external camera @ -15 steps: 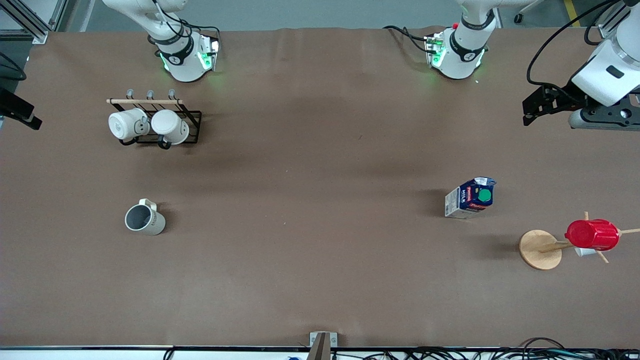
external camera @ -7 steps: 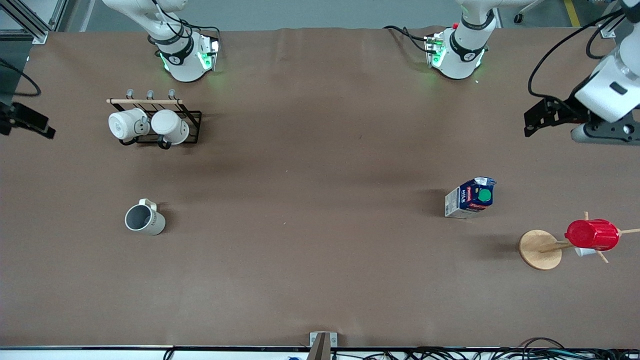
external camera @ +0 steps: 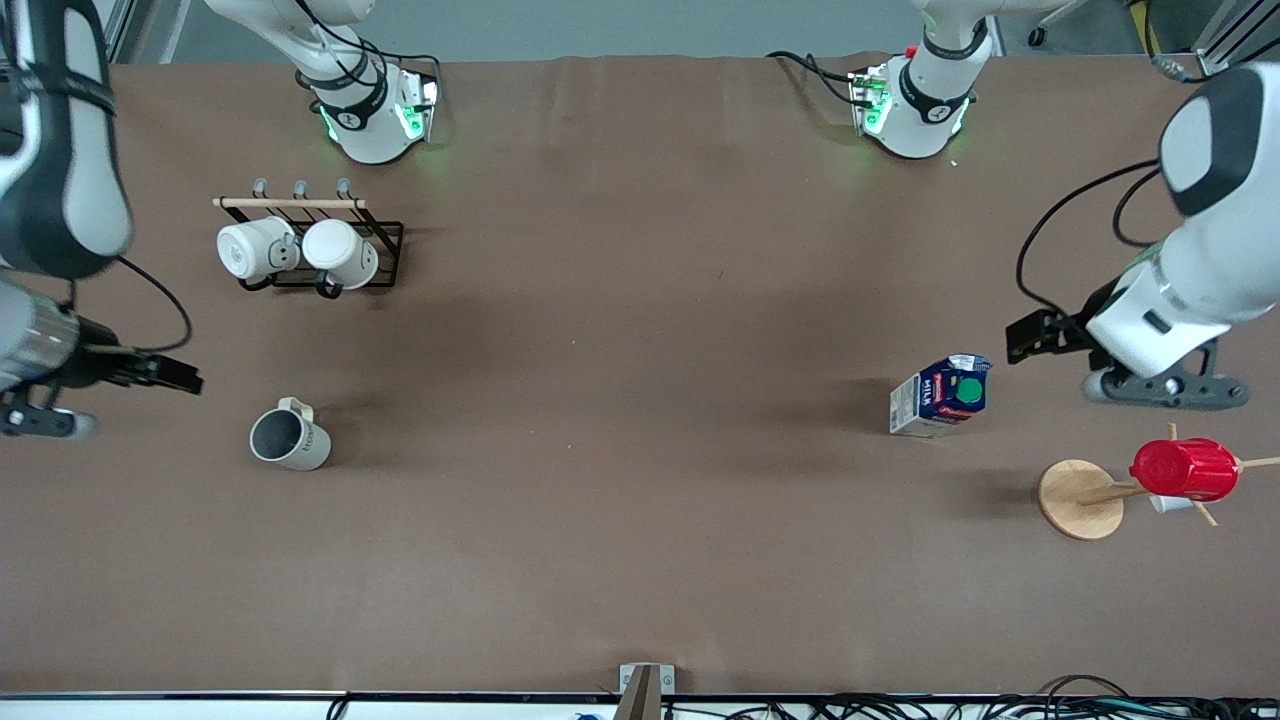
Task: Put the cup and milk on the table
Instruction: 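Grasp the white mug with the right gripper while the left gripper grasps the carton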
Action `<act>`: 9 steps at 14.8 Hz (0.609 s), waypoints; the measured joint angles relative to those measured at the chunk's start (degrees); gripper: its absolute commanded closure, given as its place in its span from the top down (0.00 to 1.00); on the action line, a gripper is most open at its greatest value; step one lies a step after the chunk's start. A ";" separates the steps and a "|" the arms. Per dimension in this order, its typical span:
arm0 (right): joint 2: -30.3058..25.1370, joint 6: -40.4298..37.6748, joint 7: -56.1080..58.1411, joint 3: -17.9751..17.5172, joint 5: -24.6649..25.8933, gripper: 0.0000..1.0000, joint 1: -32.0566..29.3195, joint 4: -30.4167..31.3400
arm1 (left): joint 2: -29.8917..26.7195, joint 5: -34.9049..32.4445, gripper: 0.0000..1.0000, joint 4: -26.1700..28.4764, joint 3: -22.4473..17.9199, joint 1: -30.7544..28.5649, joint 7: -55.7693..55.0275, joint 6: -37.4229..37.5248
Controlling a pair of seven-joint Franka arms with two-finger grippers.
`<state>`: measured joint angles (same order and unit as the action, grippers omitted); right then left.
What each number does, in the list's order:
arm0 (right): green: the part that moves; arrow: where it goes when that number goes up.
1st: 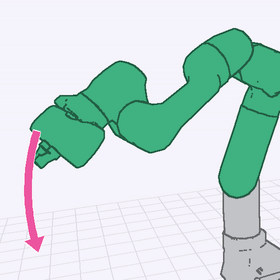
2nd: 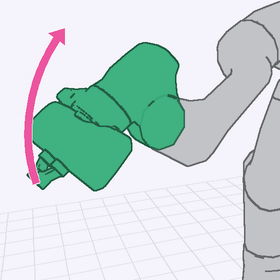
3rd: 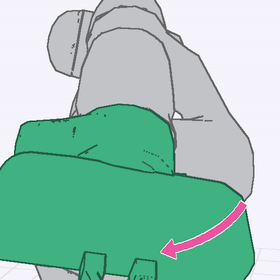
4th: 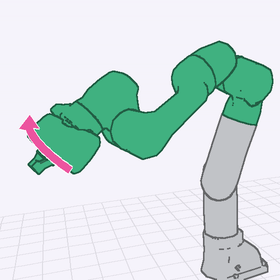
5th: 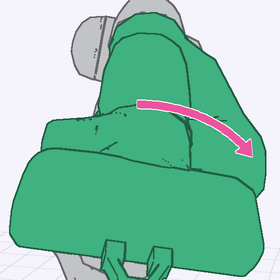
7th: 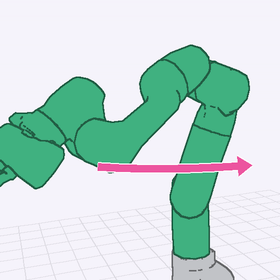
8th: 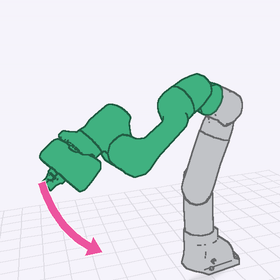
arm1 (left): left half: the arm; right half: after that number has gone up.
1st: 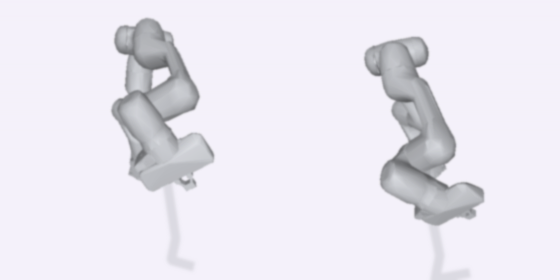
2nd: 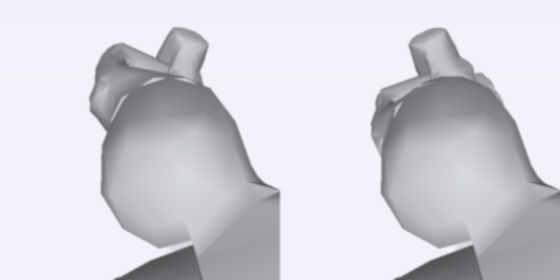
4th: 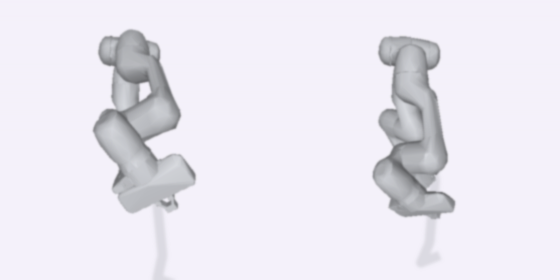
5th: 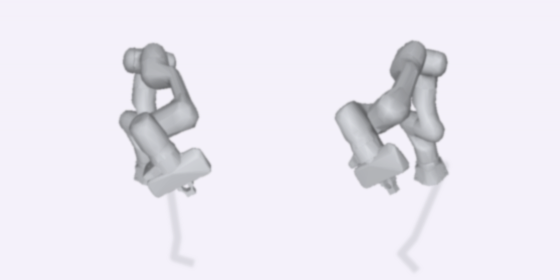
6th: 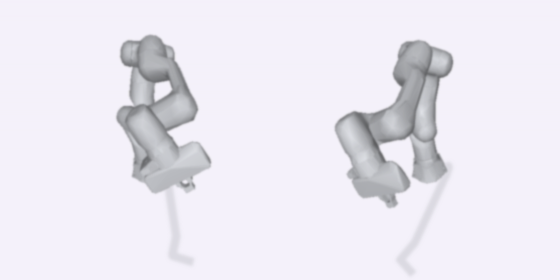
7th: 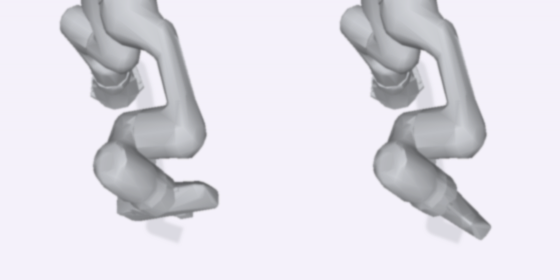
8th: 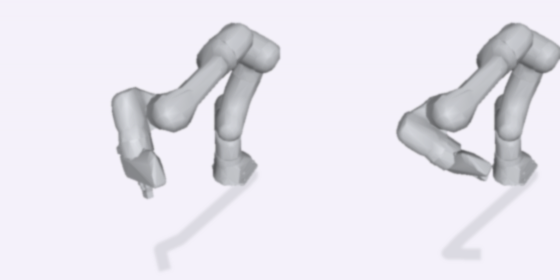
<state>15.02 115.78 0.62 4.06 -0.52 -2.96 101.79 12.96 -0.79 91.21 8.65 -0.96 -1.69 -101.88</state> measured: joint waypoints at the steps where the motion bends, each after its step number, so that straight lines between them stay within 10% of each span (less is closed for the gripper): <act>1: 0.94 4.48 0.39 -0.11 0.00 1.00 0.11 2.46 | 1.00 0.00 1.00 0.58 0.06 0.06 0.00 -0.90; 9: 9.38 27.53 4.96 -0.24 0.00 0.97 0.18 12.19 | 2.90 0.00 1.00 12.73 0.30 0.31 0.00 -12.68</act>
<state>24.40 143.31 5.58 3.82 -0.52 -2.78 113.98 15.86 -0.78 103.95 8.95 -0.65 -1.68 -114.56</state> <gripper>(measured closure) 0.000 0.000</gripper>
